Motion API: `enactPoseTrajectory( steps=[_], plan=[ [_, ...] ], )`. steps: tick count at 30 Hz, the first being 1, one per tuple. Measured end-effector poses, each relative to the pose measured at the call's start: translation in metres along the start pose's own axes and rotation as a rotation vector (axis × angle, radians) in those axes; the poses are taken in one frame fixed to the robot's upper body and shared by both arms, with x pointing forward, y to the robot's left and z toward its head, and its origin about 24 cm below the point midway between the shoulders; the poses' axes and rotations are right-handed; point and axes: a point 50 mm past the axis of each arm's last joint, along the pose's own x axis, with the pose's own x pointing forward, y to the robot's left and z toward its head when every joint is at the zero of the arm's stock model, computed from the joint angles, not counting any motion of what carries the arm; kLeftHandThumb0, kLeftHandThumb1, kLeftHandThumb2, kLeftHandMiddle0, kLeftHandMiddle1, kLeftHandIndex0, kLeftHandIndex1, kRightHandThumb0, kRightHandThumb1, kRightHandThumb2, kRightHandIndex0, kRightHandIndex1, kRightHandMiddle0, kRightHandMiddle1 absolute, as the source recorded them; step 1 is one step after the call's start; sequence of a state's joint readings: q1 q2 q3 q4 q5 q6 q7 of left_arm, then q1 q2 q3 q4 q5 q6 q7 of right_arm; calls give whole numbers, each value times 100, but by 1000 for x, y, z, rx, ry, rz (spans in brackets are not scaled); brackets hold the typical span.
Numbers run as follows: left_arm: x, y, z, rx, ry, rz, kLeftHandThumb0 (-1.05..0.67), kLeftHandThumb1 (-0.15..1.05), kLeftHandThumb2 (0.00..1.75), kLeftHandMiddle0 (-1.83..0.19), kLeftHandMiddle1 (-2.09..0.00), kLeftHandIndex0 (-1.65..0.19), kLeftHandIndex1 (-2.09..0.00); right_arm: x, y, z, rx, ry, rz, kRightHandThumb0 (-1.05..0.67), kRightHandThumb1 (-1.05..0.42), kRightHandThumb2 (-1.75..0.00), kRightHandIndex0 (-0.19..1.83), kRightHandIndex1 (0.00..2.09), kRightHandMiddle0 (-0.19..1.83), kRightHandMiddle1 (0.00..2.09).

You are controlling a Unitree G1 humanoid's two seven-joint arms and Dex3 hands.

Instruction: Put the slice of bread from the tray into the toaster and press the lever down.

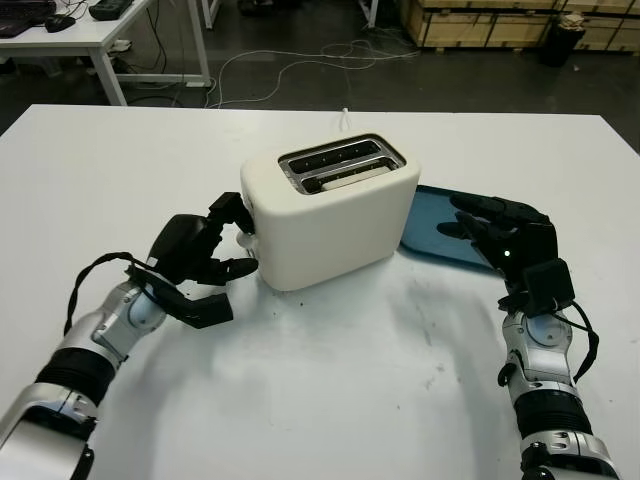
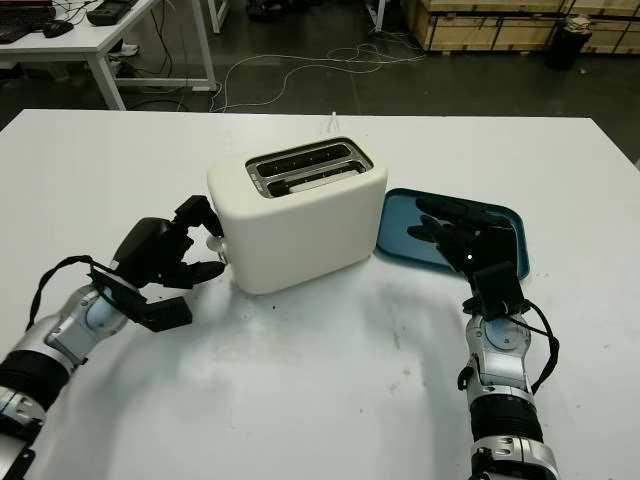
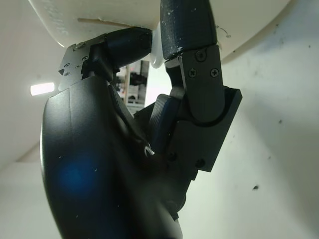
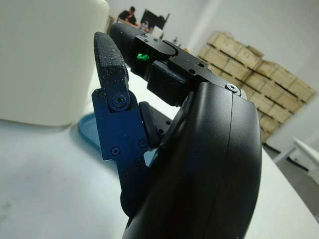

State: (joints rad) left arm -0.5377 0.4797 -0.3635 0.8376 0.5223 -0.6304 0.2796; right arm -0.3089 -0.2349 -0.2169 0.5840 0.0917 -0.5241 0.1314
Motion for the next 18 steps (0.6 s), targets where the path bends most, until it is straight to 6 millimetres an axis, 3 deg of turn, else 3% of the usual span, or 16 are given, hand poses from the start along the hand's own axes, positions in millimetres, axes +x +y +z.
enactPoseTrajectory(
  steps=[4, 8, 13, 18],
  plan=[
    [5, -10, -5, 2, 47, 23, -105, 92, 58, -146, -166, -123, -156, 0, 0, 0, 0, 0, 2, -53, -89, 0, 129, 17, 120, 0],
    [7, -15, -6, 6, 62, 20, -105, 92, 58, -144, -155, -117, -141, 0, 0, 0, 0, 0, 1, -52, -89, 0, 129, 18, 121, 0],
    [9, -15, -6, 19, 58, 4, -105, 92, 59, -145, -159, -123, -149, 0, 1, 0, 0, 1, 5, -53, -89, 0, 130, 19, 122, 1],
    [10, -16, -6, 28, 57, -2, -105, 92, 66, -142, -155, -120, -143, 0, 1, 0, 0, 1, 5, -52, -89, 0, 129, 19, 122, 0]
  ],
)
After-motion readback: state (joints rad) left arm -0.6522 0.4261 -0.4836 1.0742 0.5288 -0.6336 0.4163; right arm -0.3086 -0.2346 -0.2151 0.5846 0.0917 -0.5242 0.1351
